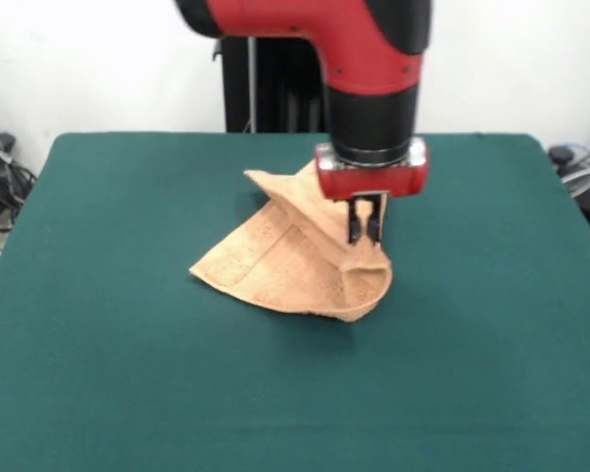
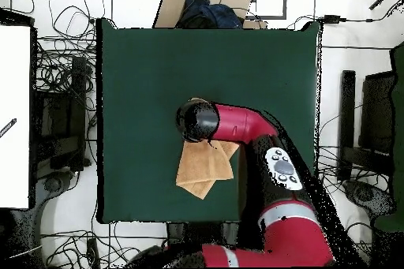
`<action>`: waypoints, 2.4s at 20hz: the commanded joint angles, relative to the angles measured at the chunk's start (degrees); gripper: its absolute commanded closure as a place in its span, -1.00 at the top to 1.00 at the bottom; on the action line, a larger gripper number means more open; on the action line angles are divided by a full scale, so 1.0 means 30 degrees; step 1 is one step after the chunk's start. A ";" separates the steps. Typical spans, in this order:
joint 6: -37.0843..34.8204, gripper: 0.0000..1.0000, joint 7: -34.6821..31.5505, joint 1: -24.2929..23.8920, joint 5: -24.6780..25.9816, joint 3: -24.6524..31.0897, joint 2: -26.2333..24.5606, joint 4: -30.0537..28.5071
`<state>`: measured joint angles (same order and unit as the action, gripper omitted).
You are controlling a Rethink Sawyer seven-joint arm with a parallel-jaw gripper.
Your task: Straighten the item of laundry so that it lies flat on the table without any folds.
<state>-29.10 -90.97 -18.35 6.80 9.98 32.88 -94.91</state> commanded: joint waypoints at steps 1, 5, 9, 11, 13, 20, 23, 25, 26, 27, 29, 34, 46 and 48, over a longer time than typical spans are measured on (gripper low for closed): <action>0.1160 -1.00 -0.5600 0.0992 -0.1332 -0.0689 0.0400 -0.2299; 0.1623 -1.00 -0.5201 0.0914 -0.1637 -0.0703 0.0037 -0.2395; 0.1317 -1.00 -0.5175 0.1110 -0.1920 -0.1040 0.0088 -0.2401; 0.0688 -1.00 -0.5955 0.1966 -0.1981 -0.2232 0.0257 -0.2205; 0.0493 -1.00 -0.7030 0.2983 -0.2153 -0.3608 0.0003 -0.1778; 0.2570 -1.00 -0.9565 0.5935 -0.3876 -0.5811 -0.0469 -0.2325; 0.2202 -1.00 -1.0606 0.7171 -0.5229 -0.5985 -0.0050 -0.2626; 0.1501 -1.00 -1.1490 0.8249 -0.5847 -0.6824 0.0041 -0.2347; 0.1461 -1.00 -1.1713 0.8439 -0.6089 -0.7061 -0.0154 -0.2222; 0.1795 -1.00 -1.1929 0.8605 -0.6345 -0.7153 -0.0315 -0.2286; 0.2049 -1.00 -1.2108 0.8689 -0.6709 -0.7187 -0.0476 -0.2498; 0.3150 -1.00 -1.1735 0.7609 -0.7434 -0.5644 0.0210 -0.3920; 0.5352 -1.00 -1.1307 0.5929 -0.7868 -0.3124 -0.0459 -0.4927; 0.4106 -1.00 -1.2571 0.7935 -0.8362 -0.5384 -0.0399 -0.4377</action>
<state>-13.91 -111.22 -2.11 -14.39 -4.72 32.96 -105.08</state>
